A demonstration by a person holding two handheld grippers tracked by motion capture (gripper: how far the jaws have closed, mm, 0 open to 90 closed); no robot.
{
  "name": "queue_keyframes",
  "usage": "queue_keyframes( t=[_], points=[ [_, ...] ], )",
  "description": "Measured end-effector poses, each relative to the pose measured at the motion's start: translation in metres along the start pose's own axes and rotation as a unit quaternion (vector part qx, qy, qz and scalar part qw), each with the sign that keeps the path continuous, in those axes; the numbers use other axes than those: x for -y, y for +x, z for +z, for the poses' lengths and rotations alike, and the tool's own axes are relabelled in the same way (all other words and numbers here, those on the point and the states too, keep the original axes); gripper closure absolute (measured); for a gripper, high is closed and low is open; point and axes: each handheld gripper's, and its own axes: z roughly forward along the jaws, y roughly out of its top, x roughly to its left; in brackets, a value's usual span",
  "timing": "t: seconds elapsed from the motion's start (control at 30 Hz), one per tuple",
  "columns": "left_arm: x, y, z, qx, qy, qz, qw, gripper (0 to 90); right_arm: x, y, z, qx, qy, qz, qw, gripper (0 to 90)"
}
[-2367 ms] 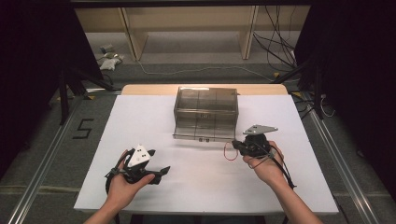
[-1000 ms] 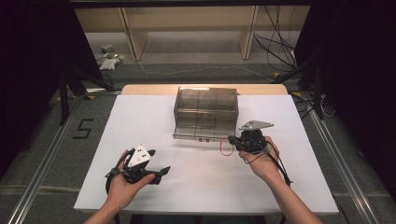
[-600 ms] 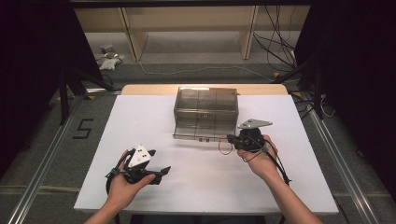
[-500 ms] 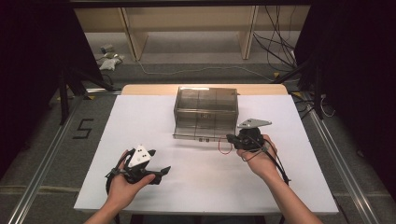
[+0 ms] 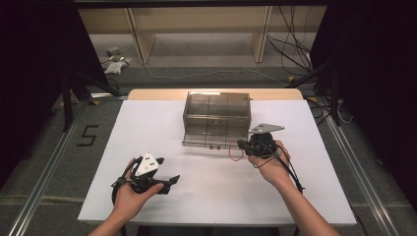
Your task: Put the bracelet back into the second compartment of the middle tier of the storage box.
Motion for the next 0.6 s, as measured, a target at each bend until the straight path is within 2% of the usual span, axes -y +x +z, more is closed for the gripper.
queue_keyframes(
  t=[0.6],
  points=[
    [-0.0003,0.0005,0.0,0.0,0.0,0.002,1.0,17.5,-0.0075,0.0031,0.0066,0.001,0.002,-0.008,1.0,90.0]
  ],
)
